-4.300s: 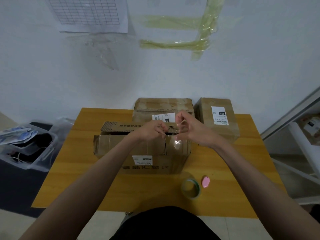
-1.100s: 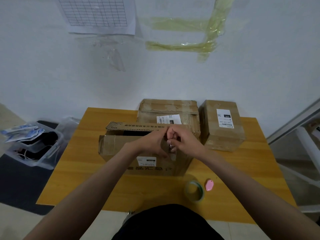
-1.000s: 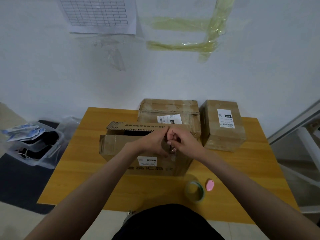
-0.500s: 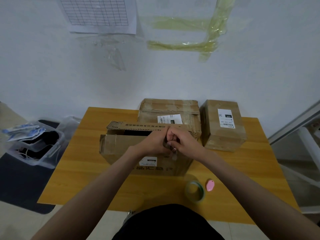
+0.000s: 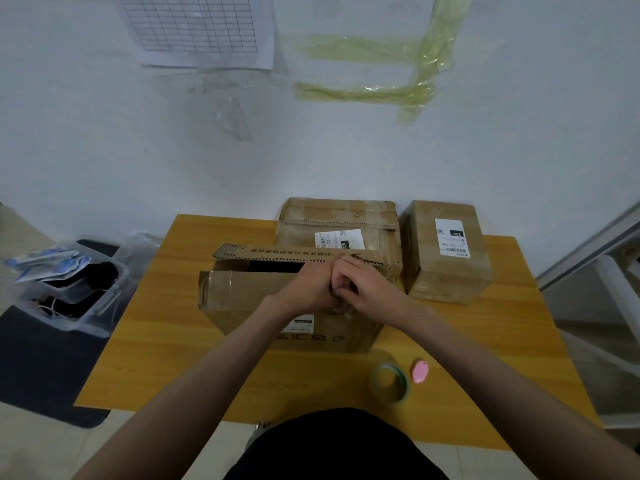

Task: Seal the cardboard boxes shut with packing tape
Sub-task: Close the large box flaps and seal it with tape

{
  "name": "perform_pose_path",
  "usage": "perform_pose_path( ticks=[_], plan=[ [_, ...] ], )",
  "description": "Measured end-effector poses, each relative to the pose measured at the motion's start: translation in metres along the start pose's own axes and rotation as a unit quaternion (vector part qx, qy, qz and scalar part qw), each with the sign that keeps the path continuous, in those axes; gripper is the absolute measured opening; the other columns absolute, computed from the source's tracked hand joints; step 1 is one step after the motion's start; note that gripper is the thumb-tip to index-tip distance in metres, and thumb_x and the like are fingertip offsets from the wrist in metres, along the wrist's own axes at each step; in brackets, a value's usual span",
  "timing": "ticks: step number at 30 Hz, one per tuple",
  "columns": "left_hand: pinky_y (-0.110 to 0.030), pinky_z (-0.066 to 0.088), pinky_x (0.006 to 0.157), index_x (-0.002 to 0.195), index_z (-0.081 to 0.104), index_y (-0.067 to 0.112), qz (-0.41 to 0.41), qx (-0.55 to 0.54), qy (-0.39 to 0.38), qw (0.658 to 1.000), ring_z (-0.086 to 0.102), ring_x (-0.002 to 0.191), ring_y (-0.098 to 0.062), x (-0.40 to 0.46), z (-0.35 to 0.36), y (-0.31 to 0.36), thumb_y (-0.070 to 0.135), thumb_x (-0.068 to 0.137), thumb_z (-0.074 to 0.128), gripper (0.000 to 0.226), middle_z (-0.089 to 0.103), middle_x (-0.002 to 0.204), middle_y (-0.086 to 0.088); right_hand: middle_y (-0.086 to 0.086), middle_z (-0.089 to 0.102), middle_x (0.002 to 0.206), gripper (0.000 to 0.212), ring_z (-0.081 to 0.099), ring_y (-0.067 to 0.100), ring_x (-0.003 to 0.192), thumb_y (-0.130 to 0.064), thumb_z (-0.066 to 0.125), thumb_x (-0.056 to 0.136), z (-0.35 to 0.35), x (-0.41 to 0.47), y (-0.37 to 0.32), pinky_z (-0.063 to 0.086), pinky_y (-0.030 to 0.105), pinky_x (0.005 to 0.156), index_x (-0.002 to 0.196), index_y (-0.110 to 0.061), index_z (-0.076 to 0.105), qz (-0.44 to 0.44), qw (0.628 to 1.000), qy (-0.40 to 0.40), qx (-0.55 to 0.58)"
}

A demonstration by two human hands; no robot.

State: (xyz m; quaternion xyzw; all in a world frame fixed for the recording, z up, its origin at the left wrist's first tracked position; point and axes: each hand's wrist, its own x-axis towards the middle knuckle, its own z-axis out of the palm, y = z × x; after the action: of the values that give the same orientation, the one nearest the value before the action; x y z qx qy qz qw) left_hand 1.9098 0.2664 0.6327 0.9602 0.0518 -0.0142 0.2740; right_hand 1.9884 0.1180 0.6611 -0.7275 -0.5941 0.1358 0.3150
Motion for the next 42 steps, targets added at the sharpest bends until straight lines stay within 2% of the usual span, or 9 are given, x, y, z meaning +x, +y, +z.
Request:
perform_pose_path(
  ticks=[3,8,14,20,25,33,36,39,42],
  plan=[
    [-0.030,0.038,0.065,0.086,0.047,0.025,0.008,0.023,0.014,1.000,0.058,0.066,-0.019,-0.002,0.000,0.001,0.017,0.076,0.079,0.034,0.059,0.072,0.003,-0.010,0.046,0.099,0.019,0.047,0.006,0.088,-0.005,0.061,0.091,0.002,-0.001,-0.003,0.046,0.026,0.077,0.086,-0.018,0.048,-0.016,1.000,0.001,-0.020],
    [-0.030,0.033,0.060,0.097,0.052,0.018,0.010,0.022,0.028,0.999,0.049,0.056,-0.018,-0.004,0.003,0.000,0.025,0.074,0.067,0.029,0.059,0.066,0.001,-0.011,0.042,0.100,0.016,0.044,0.007,0.087,-0.006,0.057,0.094,0.004,-0.005,-0.008,0.044,0.024,0.075,0.086,-0.017,0.047,-0.034,0.998,0.006,-0.046],
    [-0.035,0.047,0.069,0.114,0.057,0.015,-0.005,0.000,0.009,1.000,0.061,0.068,-0.021,-0.005,0.004,-0.003,0.043,0.066,0.057,0.055,0.068,0.081,0.000,-0.012,0.040,0.100,0.016,0.047,0.011,0.080,-0.010,0.054,0.096,0.008,-0.005,-0.012,0.047,0.031,0.069,0.088,-0.021,0.044,-0.025,0.996,0.001,-0.083],
    [-0.033,0.044,0.075,0.102,0.067,0.011,-0.024,-0.003,-0.017,1.000,0.062,0.079,-0.020,-0.005,0.003,-0.004,0.025,0.074,0.073,0.032,0.070,0.090,-0.004,-0.010,0.042,0.103,0.021,0.048,0.013,0.079,-0.010,0.054,0.096,0.009,-0.002,-0.016,0.047,0.034,0.067,0.088,-0.024,0.040,-0.006,0.994,-0.003,-0.107],
    [-0.035,0.049,0.071,0.085,0.068,0.011,-0.037,-0.036,-0.029,0.998,0.063,0.077,-0.021,-0.006,-0.001,-0.003,0.030,0.062,0.063,0.029,0.070,0.088,-0.006,-0.004,0.047,0.106,0.016,0.052,0.021,0.081,-0.008,0.054,0.095,0.010,0.001,-0.020,0.049,0.042,0.068,0.089,-0.020,0.044,0.020,0.992,-0.011,-0.120],
    [-0.044,0.053,0.076,0.086,0.069,0.012,-0.027,-0.068,-0.035,0.997,0.065,0.081,-0.020,-0.009,-0.004,-0.002,0.026,0.060,0.068,0.030,0.070,0.090,-0.005,-0.004,0.045,0.111,0.015,0.054,0.022,0.082,-0.006,0.051,0.096,0.010,0.003,-0.025,0.051,0.045,0.069,0.090,-0.018,0.044,0.060,0.992,-0.026,-0.111],
    [-0.048,0.055,0.077,0.087,0.069,0.012,-0.017,-0.074,-0.036,0.996,0.066,0.081,-0.019,-0.010,-0.003,-0.003,0.012,0.068,0.079,0.022,0.069,0.087,-0.004,-0.006,0.043,0.110,0.016,0.053,0.021,0.082,-0.007,0.049,0.098,0.010,0.003,-0.026,0.050,0.045,0.069,0.090,-0.019,0.042,0.064,0.992,-0.034,-0.104],
    [-0.041,0.057,0.082,0.096,0.064,0.024,-0.014,-0.118,-0.021,0.993,0.065,0.088,-0.013,-0.011,-0.010,-0.002,0.015,0.068,0.086,0.036,0.066,0.097,0.004,-0.007,0.043,0.109,0.018,0.053,0.019,0.085,-0.010,0.048,0.099,0.005,0.003,-0.025,0.051,0.044,0.070,0.091,-0.024,0.041,0.071,0.993,-0.034,-0.092],
    [-0.015,0.049,0.085,0.118,0.054,0.030,-0.014,-0.170,-0.009,0.985,0.060,0.099,0.001,-0.016,-0.020,-0.005,0.025,0.066,0.091,0.064,0.061,0.113,0.015,-0.011,0.043,0.112,0.018,0.053,0.018,0.091,-0.010,0.051,0.097,0.001,0.004,-0.018,0.052,0.043,0.075,0.093,-0.025,0.041,0.078,0.994,-0.031,-0.067]
  ],
)
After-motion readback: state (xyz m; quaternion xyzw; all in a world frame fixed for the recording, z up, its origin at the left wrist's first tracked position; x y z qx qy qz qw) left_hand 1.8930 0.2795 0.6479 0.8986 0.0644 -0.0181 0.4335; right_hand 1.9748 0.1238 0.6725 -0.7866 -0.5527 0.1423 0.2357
